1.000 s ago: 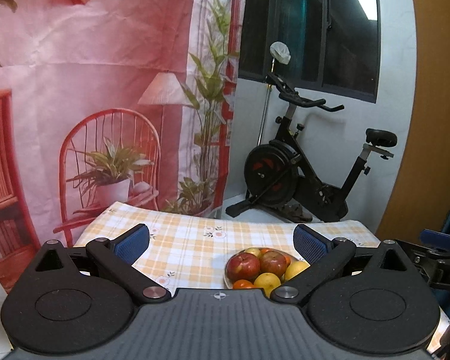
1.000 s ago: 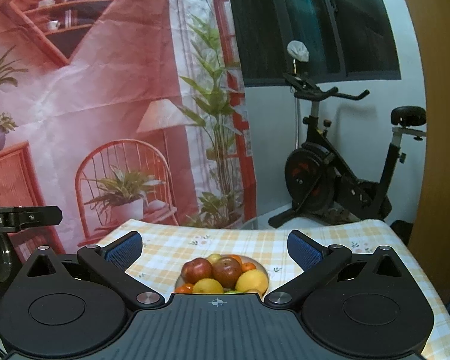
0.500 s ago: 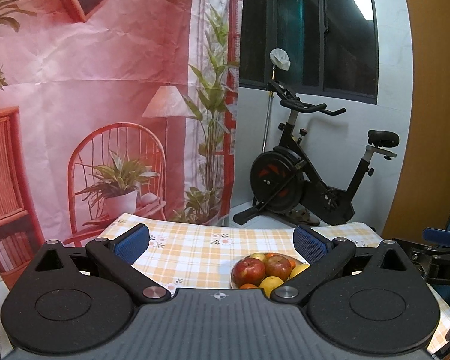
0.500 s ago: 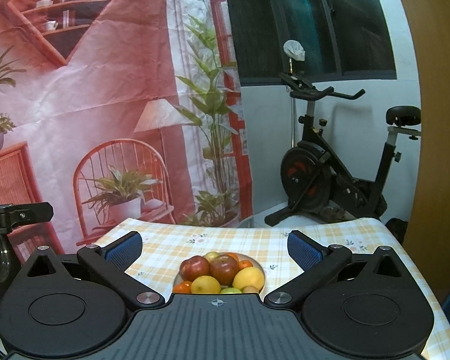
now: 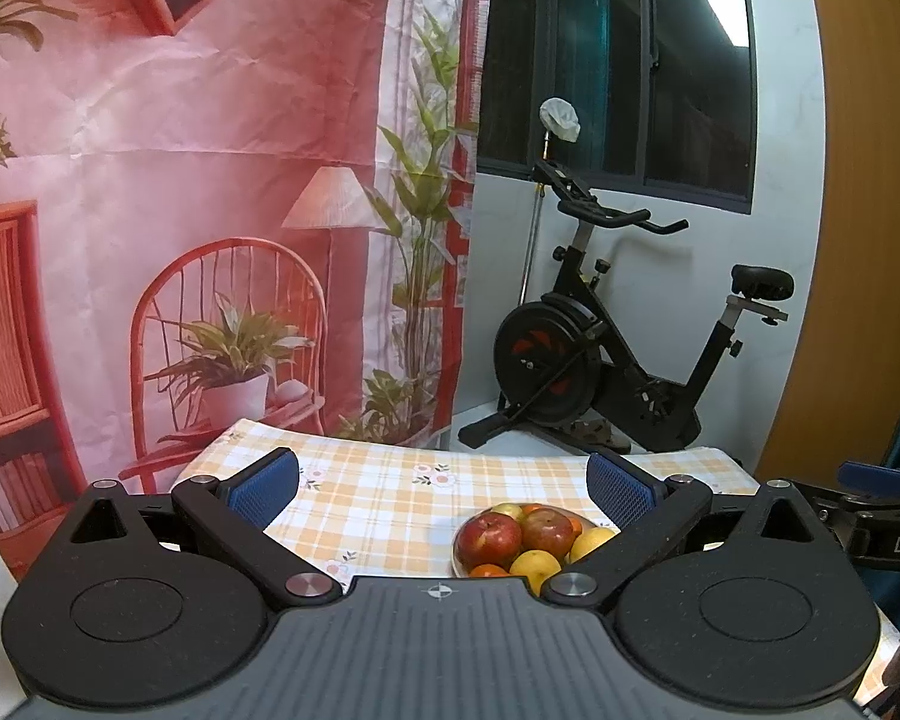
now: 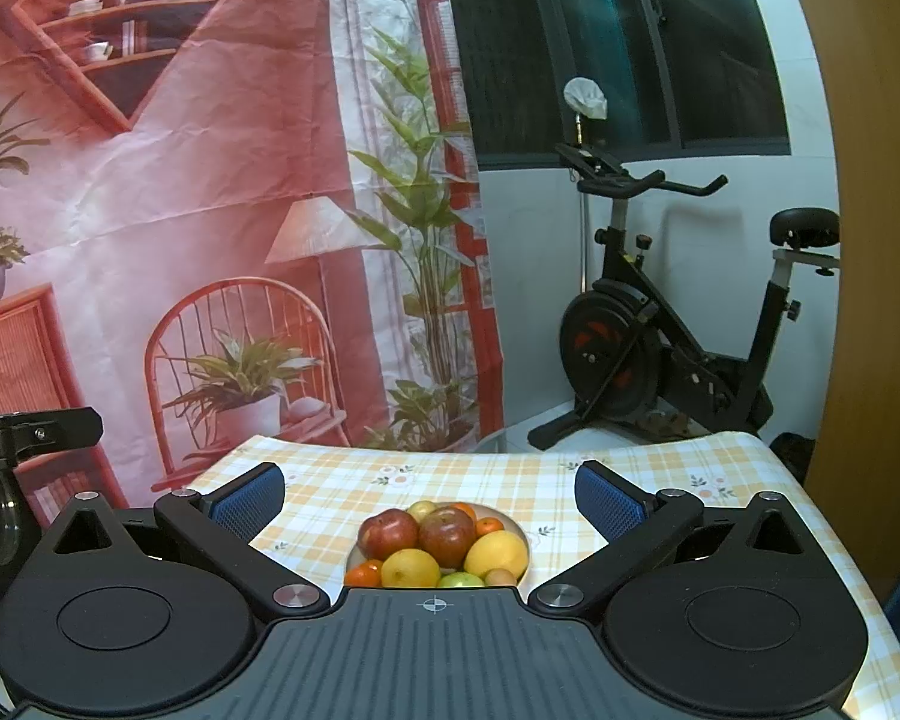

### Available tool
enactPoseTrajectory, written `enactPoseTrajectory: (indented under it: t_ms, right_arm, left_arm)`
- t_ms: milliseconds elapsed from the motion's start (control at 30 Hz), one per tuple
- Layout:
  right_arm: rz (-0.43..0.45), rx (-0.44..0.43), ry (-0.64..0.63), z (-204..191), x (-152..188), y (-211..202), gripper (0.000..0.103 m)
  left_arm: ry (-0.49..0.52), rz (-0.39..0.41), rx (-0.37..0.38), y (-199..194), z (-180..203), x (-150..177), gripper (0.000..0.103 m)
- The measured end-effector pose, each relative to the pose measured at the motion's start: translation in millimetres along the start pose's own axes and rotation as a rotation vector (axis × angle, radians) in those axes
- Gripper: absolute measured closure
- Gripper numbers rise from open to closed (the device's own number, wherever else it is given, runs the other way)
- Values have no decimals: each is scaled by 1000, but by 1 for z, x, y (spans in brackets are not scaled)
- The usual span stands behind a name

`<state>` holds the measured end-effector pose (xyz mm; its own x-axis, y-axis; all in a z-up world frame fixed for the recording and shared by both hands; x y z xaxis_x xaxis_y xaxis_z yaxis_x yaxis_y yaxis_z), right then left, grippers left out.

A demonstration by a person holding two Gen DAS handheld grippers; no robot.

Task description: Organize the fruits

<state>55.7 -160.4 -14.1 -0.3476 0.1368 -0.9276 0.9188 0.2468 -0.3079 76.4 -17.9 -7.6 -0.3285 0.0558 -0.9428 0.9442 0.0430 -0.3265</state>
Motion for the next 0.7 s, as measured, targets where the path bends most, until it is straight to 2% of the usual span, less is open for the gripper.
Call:
enactPoseTrajectory:
  t_ms: [700]
  right_arm:
    - [0, 0, 1, 0, -1, 0, 0]
  left_arm:
    - [14, -2, 5, 0, 1, 4, 0]
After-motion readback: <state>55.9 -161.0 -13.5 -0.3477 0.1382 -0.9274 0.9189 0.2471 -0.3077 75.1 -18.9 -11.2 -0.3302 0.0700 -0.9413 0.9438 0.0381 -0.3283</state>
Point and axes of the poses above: each gripper's, at about its wrist camera, not at the fingertips, and y roughly the way its jaws point, z to its right, x to its underside, the point moved 7 cm from there along y, roughly the way its jaws point, and after that the axes turned 15 degrees about -x, right-handed, at the moved point
